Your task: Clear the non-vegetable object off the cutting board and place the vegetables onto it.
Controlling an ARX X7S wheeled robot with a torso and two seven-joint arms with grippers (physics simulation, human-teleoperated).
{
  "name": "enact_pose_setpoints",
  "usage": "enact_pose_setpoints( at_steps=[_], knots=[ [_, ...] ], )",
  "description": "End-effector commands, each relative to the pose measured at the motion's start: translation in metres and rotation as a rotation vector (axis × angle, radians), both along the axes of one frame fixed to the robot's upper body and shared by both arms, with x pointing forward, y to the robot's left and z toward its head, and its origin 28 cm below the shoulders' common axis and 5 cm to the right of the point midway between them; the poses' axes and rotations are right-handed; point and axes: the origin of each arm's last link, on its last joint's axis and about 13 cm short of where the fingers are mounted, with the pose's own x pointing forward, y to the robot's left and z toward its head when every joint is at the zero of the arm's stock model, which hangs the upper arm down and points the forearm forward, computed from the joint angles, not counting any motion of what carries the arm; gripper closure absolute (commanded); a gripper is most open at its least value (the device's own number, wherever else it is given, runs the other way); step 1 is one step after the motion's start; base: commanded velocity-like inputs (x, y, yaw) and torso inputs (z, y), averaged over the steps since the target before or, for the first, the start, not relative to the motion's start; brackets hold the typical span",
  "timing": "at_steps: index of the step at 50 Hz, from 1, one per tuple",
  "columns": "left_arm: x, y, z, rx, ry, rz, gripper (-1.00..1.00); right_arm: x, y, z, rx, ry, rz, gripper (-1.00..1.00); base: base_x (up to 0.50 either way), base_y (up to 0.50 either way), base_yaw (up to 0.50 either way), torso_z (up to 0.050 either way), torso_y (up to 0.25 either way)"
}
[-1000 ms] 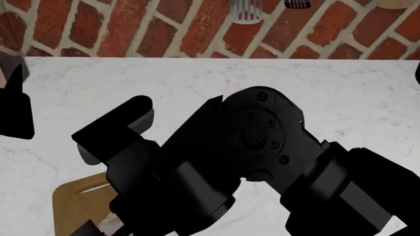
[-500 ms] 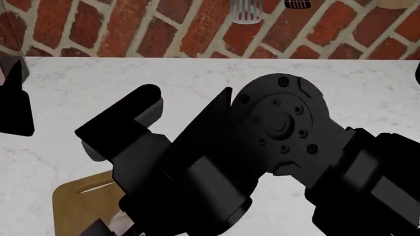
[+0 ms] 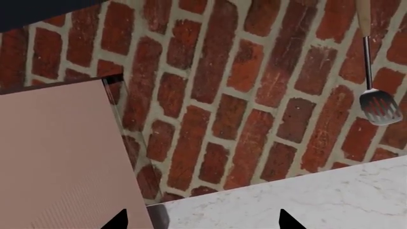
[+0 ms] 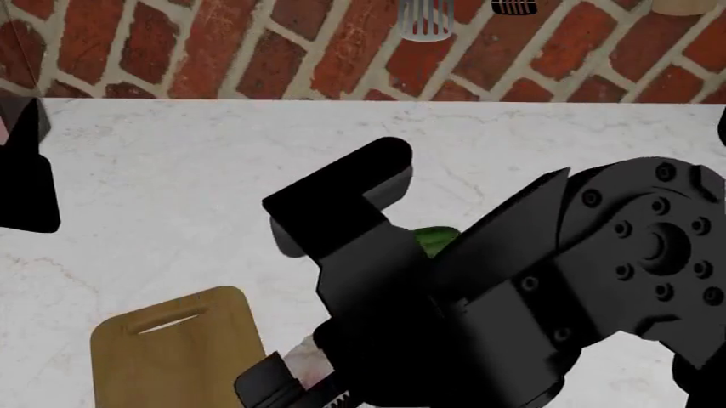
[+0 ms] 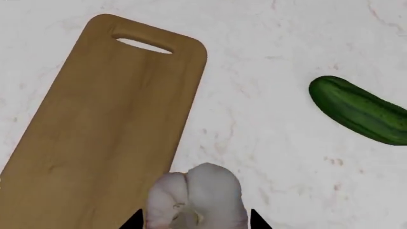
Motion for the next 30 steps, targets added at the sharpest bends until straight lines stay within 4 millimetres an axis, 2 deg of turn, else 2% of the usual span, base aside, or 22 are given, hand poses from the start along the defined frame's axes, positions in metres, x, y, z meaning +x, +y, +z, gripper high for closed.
enact_pose_setpoints(
  at_steps=[1, 9, 22, 30],
  knots=[
    [0.003, 0.003, 0.009, -0.019, -0.019, 0.001, -1.00, 0.004, -0.016, -0.007, 0.023, -0.031, -0.054, 1.00, 0.00, 0.00, 0.00, 0.000, 0.000],
    [0.003, 0.003, 0.009, -0.020, -0.014, -0.002, -1.00, 0.007, -0.037, -0.013, -0.006, -0.031, -0.125, 1.00, 0.00, 0.00, 0.00, 0.000, 0.000],
    [0.003, 0.003, 0.009, -0.023, -0.016, -0.004, -1.00, 0.016, -0.044, -0.014, -0.044, -0.045, -0.184, 1.00, 0.00, 0.00, 0.00, 0.000, 0.000],
    [0.003, 0.003, 0.009, -0.021, -0.019, -0.002, -1.00, 0.020, -0.046, -0.023, -0.051, -0.033, -0.202, 1.00, 0.00, 0.00, 0.00, 0.000, 0.000]
  ],
)
